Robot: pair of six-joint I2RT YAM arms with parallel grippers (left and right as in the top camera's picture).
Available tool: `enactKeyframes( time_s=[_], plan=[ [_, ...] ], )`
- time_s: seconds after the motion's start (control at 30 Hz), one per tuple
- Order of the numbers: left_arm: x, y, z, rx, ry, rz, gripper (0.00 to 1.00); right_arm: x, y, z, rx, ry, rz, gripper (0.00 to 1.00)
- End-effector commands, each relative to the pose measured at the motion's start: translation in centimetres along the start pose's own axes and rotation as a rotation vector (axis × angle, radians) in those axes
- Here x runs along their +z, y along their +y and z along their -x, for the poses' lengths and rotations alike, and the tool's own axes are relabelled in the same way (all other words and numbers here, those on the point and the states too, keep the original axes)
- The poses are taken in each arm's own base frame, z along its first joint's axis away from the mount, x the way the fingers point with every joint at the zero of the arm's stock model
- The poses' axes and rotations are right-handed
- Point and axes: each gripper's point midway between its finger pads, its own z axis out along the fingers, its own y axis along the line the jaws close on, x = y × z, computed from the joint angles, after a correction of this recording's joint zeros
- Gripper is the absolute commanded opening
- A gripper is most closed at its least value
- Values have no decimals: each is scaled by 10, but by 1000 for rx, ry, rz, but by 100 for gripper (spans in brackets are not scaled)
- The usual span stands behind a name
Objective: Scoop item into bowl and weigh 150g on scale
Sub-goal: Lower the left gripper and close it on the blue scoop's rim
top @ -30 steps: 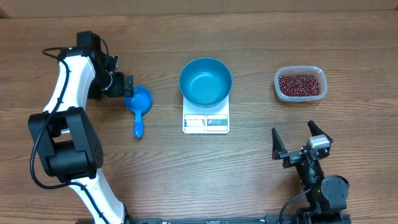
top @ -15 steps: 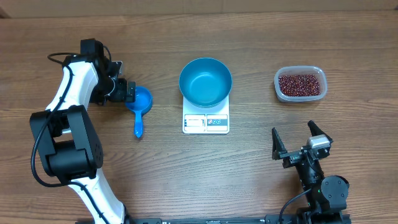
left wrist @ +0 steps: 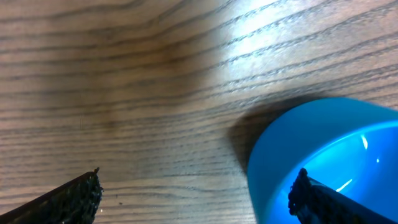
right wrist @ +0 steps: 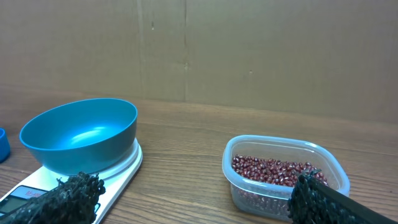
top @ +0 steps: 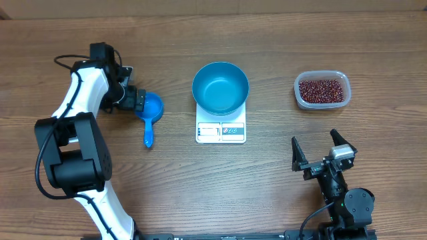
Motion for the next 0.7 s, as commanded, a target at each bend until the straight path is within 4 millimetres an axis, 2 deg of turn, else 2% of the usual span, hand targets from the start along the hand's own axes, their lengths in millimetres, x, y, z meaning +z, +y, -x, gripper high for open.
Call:
enactKeyframes(
  time_s=[0.0,0.23,0.67],
  plan=[
    [6,-6,-1,53,17,43,100,0,1,-2,-10,-2,3,100],
    [6,-19,5,82,0,37,99,0,1,-2,-10,-2,3,100],
    [6,-20,7,78,-9,31,100,0,1,-2,-10,-2,3,100]
  ],
)
